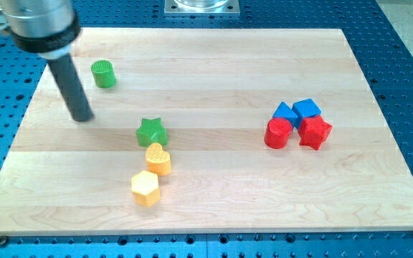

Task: Push the green circle to the top of the green star

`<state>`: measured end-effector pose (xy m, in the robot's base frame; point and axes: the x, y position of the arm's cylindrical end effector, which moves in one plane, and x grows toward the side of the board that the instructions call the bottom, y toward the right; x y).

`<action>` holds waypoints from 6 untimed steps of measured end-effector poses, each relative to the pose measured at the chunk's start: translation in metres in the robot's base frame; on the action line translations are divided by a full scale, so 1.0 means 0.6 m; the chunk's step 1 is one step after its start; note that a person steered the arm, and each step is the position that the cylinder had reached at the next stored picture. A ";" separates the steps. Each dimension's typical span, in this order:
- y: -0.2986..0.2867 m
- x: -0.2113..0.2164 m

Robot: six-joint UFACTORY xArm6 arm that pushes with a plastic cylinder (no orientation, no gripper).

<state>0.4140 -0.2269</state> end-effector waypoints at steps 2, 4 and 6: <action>0.059 -0.165; 0.126 -0.129; 0.181 -0.016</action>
